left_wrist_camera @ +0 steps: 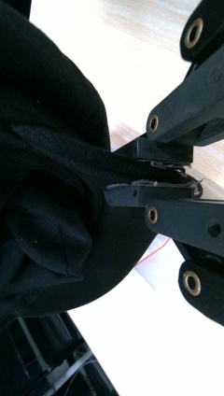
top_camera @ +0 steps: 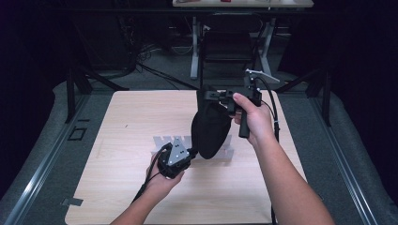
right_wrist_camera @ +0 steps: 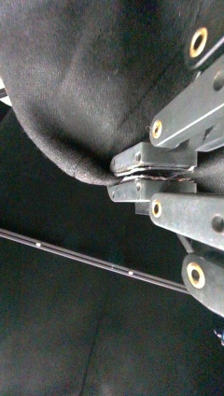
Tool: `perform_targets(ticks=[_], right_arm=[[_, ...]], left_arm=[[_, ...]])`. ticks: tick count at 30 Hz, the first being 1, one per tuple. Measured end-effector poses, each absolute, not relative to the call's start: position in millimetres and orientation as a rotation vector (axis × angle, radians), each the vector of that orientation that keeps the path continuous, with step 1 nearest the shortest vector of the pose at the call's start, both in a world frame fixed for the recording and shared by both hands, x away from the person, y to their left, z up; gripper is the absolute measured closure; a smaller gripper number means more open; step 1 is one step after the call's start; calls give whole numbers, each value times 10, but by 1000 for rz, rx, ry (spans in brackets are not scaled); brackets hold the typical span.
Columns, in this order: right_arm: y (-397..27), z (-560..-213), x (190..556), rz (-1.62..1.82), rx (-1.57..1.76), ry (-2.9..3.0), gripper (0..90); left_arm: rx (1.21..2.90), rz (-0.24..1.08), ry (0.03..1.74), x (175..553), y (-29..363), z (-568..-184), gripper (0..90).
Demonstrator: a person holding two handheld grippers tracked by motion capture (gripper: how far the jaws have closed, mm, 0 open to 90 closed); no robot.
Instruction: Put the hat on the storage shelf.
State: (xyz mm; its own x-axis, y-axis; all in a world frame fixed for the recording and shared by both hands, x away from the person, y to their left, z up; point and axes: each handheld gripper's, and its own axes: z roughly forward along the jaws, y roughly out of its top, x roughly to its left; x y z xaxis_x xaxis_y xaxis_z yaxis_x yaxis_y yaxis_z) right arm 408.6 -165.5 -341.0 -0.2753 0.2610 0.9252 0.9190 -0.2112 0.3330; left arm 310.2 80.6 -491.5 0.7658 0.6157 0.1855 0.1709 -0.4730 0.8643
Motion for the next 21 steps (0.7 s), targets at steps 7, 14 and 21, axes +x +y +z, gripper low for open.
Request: perform_targets(ticks=[7,14,21], right_arm=[[-1650,-3379,4074,-1560,-1386,-1461,833],[-1725,-3324,4032,-1581,-1379,-1478,827],[-1860,-3323,4009,-1594,-1402,-1472,830]], left_arm=[[2011,646,576,3081,817,-4944,845],[1982,666,582,3074,848,-4973,848],[1922,651,601,3087,916,-5021,850]])
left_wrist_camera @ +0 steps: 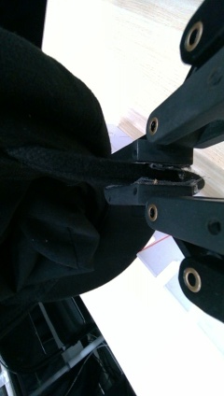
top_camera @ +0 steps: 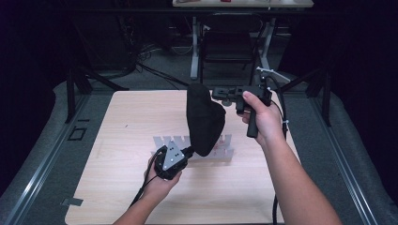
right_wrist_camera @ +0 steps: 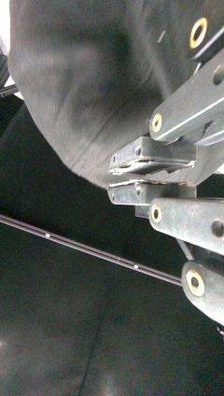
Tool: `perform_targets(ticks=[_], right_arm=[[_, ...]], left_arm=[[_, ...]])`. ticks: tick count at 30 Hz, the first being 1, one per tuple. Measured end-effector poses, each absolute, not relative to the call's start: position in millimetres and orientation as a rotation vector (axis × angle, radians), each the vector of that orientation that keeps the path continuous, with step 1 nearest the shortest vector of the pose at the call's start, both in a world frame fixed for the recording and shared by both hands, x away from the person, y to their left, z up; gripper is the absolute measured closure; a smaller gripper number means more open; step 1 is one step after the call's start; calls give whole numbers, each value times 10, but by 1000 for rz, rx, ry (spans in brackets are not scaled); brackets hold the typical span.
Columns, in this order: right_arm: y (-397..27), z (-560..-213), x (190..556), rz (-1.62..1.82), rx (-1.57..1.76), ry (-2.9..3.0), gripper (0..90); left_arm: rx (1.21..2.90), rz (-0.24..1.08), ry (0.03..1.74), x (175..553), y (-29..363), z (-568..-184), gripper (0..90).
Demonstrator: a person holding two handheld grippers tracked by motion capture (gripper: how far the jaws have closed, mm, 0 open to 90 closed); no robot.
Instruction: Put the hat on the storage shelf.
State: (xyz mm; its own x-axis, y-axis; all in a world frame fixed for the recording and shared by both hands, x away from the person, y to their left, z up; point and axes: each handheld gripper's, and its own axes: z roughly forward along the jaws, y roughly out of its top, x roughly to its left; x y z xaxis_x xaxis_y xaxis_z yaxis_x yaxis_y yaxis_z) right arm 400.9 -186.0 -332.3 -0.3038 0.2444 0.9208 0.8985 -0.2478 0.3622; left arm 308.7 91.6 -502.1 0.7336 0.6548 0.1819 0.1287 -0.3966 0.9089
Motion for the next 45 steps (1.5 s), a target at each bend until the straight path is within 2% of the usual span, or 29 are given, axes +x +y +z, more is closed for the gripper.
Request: perform_targets(ticks=[22,45], right_arm=[[-2057,-3375,3974,-1604,-1423,-1465,833],[-2073,-3441,3934,-1592,-1434,-1486,793]], left_arm=[[1765,512,739,3110,1177,-5236,848],[1788,414,811,3146,1337,-5485,838]])
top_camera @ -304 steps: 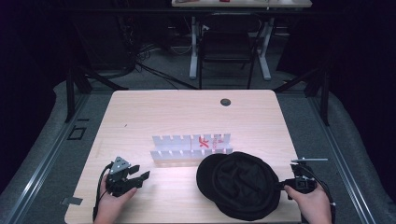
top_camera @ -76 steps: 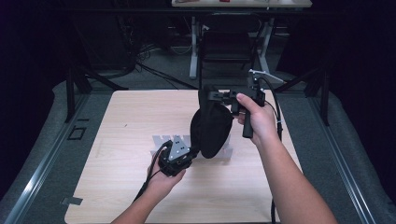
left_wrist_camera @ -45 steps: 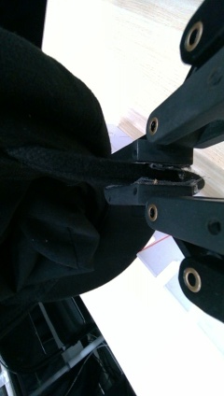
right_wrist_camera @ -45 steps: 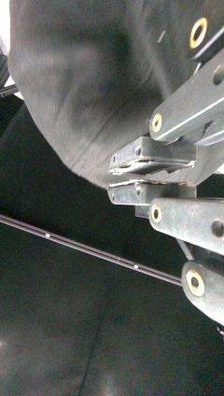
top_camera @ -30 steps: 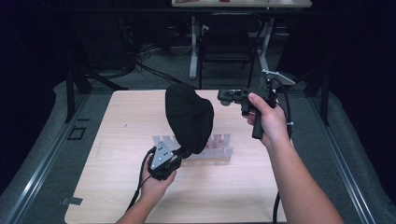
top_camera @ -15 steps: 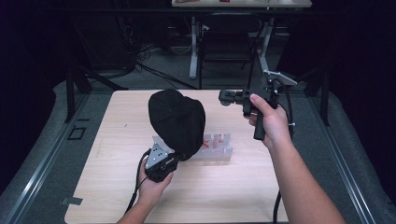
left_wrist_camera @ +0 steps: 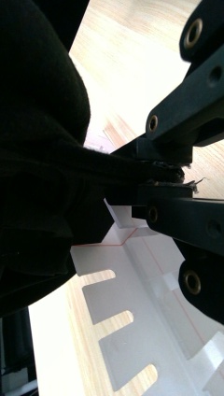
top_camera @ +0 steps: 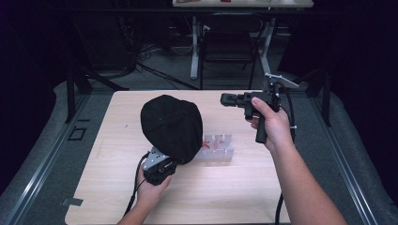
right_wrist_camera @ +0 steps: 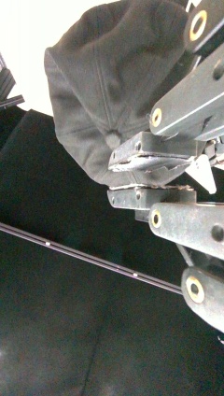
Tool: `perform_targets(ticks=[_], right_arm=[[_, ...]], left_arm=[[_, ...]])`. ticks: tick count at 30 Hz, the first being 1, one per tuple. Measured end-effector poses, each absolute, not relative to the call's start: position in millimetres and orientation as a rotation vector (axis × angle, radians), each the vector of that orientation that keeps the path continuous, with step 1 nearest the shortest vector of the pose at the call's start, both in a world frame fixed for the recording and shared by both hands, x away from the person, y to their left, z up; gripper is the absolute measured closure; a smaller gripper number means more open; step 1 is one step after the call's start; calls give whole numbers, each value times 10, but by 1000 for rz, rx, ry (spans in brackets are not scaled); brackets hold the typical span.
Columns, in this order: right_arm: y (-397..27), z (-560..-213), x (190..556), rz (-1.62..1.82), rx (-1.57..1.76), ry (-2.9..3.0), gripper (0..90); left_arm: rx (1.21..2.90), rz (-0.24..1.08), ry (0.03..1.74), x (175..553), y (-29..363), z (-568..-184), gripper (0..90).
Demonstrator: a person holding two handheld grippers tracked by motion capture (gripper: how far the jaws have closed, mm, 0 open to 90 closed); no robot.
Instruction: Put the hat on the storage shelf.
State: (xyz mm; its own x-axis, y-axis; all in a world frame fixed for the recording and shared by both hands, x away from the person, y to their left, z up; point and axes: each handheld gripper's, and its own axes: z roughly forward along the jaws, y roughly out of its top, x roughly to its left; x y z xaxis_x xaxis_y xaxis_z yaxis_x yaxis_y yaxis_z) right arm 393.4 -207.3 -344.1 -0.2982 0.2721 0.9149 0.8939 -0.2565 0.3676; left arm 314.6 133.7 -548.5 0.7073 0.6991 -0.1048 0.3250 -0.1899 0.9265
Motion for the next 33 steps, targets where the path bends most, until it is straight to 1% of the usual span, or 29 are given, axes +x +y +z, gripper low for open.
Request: perform_targets(ticks=[1,3,5,9,10,11,16,18,21,22,27,33], right_arm=[[-2080,-3448,3933,-1592,-1435,-1484,792],[-2100,-3465,3934,-1591,-1436,-1483,786],[-2113,-3477,3929,-1589,-1439,-1487,783],[-2137,-3489,3918,-1590,-1451,-1490,782],[-2143,-3488,3915,-1590,-1456,-1495,782],[-2146,-3488,3913,-1592,-1458,-1493,782],[-2145,-3484,3894,-1592,-1453,-1507,777],[-2140,-3477,3883,-1591,-1457,-1513,771],[-2133,-3472,3874,-1596,-1464,-1525,767],[-2133,-3471,3871,-1596,-1468,-1532,765],[-2132,-3471,3846,-1587,-1495,-1580,756],[-2121,-3473,3782,-1562,-1547,-1692,744]], left_arm=[[1760,435,830,3143,1326,-5500,837],[1765,403,828,3150,1353,-5505,832],[1750,422,840,3143,1339,-5514,830],[1753,423,845,3139,1340,-5512,825],[1761,404,835,3146,1353,-5509,825],[1751,424,848,3145,1349,-5513,823],[1753,429,852,3143,1352,-5514,812],[1776,410,844,3144,1371,-5500,802],[1764,443,868,3133,1368,-5493,768],[1784,417,860,3134,1389,-5479,760],[1780,405,875,3125,1443,-5440,697],[1768,398,899,3087,1529,-5357,590]])
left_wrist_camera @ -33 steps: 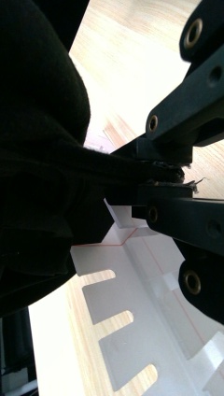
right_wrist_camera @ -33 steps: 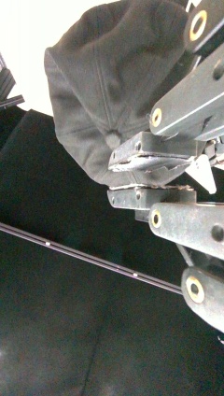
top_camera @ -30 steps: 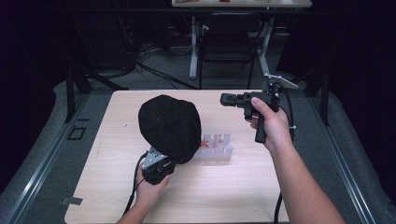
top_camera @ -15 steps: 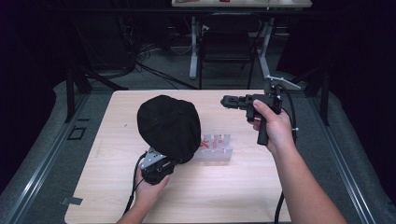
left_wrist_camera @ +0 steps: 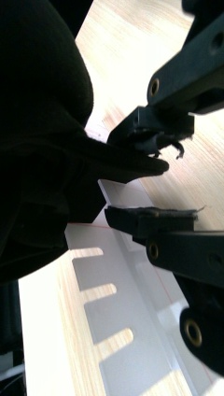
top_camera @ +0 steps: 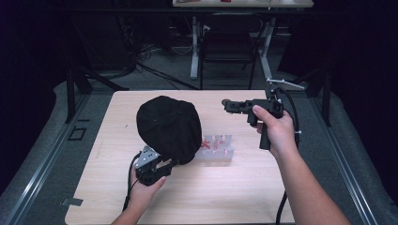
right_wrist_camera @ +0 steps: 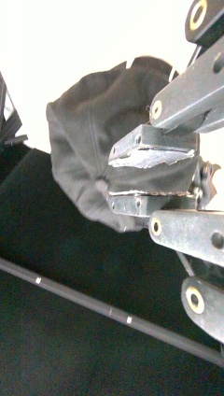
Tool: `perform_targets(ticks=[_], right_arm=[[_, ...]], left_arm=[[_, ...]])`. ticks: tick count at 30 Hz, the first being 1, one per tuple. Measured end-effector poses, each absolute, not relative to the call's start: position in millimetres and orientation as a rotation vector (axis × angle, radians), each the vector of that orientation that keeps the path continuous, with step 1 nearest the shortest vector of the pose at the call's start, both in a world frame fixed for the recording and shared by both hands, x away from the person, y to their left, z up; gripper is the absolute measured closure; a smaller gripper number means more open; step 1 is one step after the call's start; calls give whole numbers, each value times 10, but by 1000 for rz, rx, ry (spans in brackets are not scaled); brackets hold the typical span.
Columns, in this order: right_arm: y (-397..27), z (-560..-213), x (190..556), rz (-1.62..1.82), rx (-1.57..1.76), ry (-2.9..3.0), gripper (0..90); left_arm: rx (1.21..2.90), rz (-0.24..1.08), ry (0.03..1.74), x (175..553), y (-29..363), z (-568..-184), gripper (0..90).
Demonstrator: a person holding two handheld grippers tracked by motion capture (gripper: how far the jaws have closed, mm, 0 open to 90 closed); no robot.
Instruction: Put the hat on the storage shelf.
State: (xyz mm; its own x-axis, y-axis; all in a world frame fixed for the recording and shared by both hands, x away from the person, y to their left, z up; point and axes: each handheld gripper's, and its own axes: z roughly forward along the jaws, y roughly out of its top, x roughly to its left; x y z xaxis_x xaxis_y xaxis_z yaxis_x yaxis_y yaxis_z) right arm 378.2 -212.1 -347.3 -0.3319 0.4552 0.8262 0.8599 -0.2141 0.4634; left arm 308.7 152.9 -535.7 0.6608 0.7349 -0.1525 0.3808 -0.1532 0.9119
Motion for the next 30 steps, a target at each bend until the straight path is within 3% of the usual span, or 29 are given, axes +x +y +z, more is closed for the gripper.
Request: perform_targets(ticks=[12,30], right_arm=[[-2111,-3566,3606,-1487,-1703,-1995,705],[-2146,-3950,3264,-1384,-1826,-2310,627]], left_arm=[[1758,369,960,3026,1796,-5280,433],[1759,439,1053,2959,2284,-5259,444]])
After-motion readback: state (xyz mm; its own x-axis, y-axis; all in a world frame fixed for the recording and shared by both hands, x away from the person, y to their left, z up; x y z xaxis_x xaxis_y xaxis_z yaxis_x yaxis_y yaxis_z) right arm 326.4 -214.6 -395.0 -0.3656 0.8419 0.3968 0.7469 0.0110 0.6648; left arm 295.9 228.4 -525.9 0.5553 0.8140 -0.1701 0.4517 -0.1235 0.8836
